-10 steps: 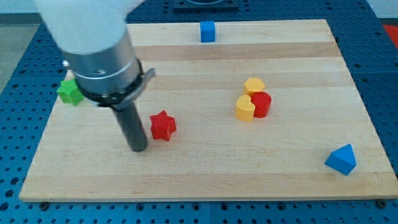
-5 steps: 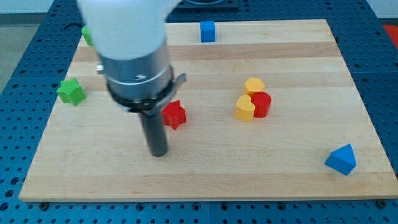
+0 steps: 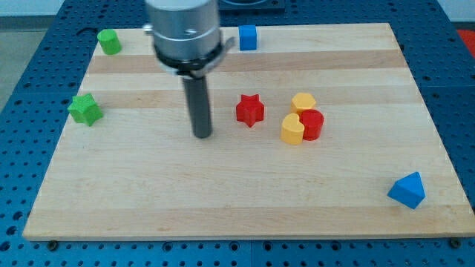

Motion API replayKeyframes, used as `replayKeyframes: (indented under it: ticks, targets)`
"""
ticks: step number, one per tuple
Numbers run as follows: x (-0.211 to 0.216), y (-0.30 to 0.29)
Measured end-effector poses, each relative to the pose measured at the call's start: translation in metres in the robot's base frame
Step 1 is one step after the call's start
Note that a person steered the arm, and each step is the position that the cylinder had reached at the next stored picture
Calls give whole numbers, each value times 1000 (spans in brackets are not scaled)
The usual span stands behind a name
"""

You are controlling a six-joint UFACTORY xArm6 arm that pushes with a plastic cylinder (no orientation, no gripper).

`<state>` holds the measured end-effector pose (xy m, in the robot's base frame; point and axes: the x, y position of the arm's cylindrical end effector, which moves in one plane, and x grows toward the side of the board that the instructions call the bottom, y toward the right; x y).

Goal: Push red star to the yellow hexagon

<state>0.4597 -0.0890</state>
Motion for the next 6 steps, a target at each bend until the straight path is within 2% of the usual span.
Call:
replayKeyframes:
  ticks: [1,2,4,6]
  targets:
    - [-28,-2]
    - [-41,24]
    - [-41,95]
    - [-41,109]
